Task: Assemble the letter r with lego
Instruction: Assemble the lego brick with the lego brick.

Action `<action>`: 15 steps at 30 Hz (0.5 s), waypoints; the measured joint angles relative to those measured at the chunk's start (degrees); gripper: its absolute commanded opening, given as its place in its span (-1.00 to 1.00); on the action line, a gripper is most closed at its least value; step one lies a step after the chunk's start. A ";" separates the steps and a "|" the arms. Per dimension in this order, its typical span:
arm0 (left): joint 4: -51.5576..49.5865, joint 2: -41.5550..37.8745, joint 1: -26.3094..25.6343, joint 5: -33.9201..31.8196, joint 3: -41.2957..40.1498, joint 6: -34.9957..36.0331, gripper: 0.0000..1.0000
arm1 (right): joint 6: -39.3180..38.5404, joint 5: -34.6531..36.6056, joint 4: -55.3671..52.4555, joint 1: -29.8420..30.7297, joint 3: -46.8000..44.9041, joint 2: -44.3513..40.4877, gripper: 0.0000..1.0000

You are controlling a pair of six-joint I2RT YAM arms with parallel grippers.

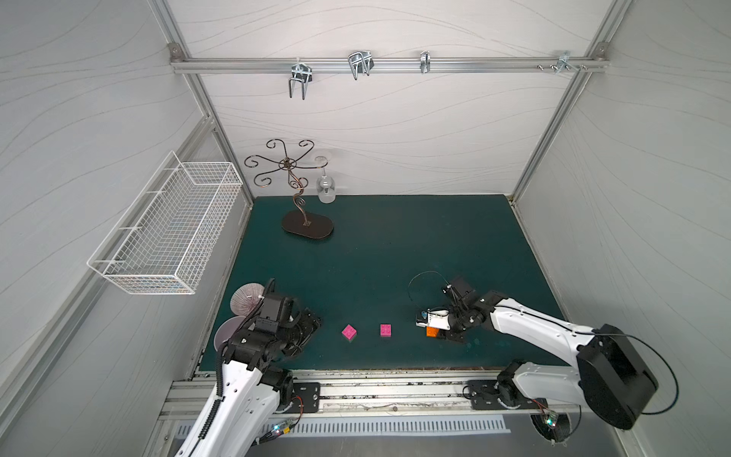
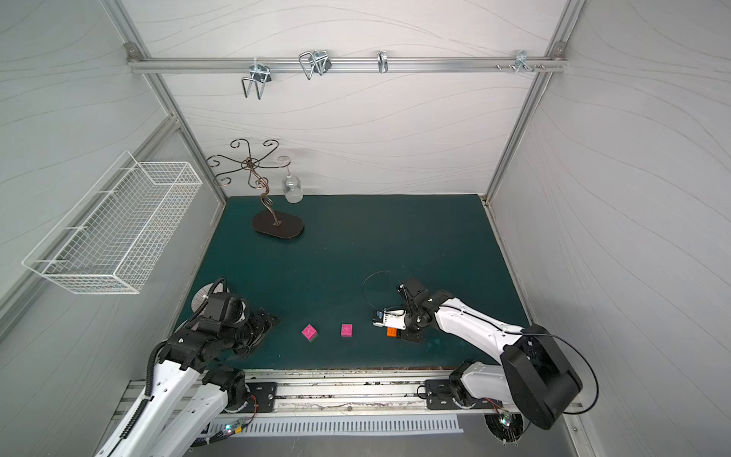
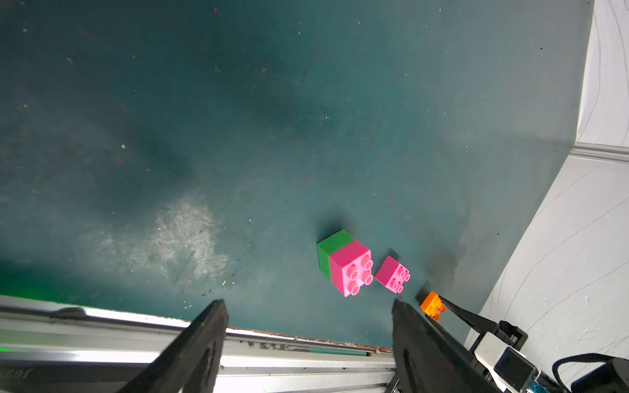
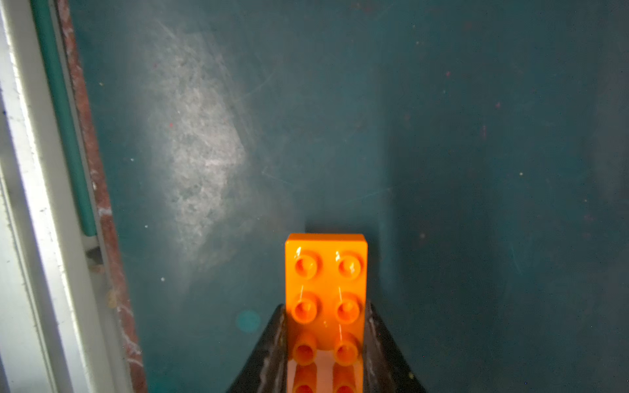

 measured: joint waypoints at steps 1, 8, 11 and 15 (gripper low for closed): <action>0.00 0.00 0.00 0.00 0.00 0.00 0.59 | -0.13 0.26 -0.42 0.00 0.13 -0.26 -1.00; 0.00 0.00 0.00 -0.02 0.00 0.00 0.59 | -0.04 1.84 -5.11 0.81 7.54 0.46 -1.00; 0.00 0.04 0.00 -0.02 0.00 0.00 0.59 | 1.81 2.71 -5.95 3.23 12.17 3.04 -1.00; -0.02 0.04 0.00 -0.04 0.00 -0.02 0.59 | 5.57 3.91 -6.34 7.93 16.20 7.39 -1.00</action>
